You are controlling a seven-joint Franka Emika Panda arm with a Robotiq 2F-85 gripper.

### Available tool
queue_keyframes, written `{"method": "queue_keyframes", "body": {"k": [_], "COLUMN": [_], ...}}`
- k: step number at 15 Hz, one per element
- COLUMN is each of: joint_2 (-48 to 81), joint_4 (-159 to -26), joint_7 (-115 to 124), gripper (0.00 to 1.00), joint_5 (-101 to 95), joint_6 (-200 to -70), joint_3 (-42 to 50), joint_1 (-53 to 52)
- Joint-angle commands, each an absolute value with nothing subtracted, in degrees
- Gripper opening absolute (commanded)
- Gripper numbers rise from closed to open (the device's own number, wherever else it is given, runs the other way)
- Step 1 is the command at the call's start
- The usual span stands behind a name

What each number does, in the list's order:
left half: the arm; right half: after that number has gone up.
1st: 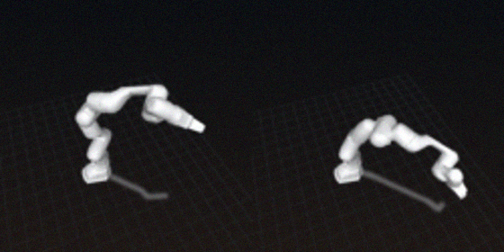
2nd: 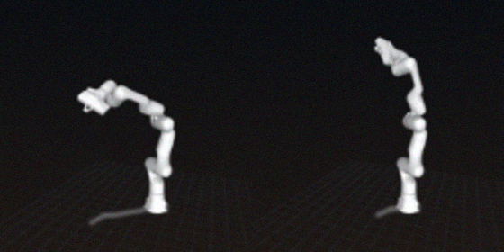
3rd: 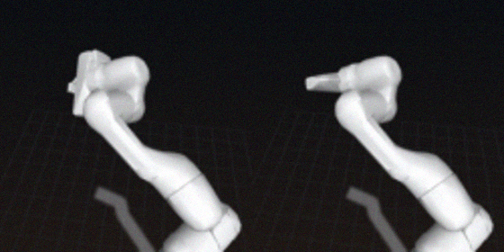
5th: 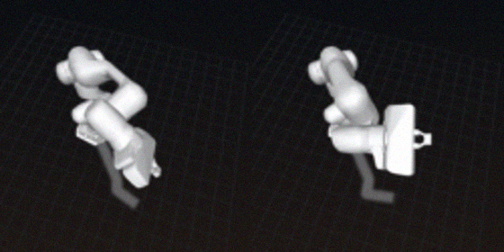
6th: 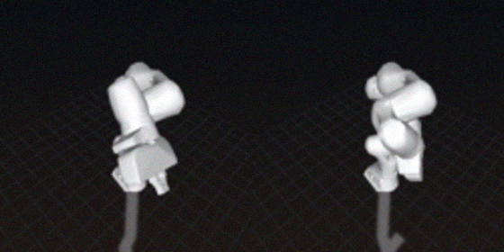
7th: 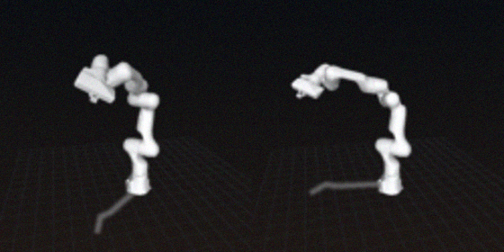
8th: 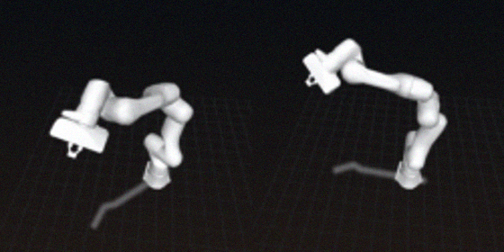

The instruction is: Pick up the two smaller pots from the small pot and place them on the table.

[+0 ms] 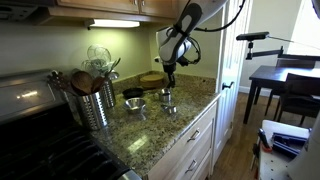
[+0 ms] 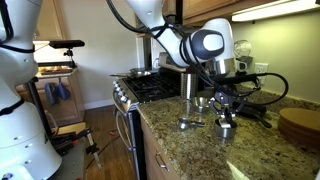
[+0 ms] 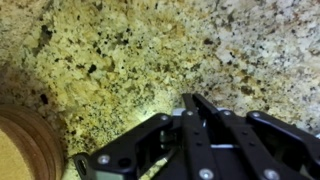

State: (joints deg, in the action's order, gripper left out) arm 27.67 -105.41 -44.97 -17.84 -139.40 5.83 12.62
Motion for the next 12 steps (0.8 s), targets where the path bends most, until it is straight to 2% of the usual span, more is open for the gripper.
{"method": "queue_keyframes", "body": {"k": [1, 12], "joint_2": [22.37, 13.86], "joint_4": [-111.16, -118.90], "joint_7": [-42.29, -35.25], "gripper": [0.07, 0.08], "joint_5": [-20.40, -25.90], "joint_6": [-139.82, -139.80], "joint_3": [6.96, 7.66], "joint_1": [11.35, 10.42]}}
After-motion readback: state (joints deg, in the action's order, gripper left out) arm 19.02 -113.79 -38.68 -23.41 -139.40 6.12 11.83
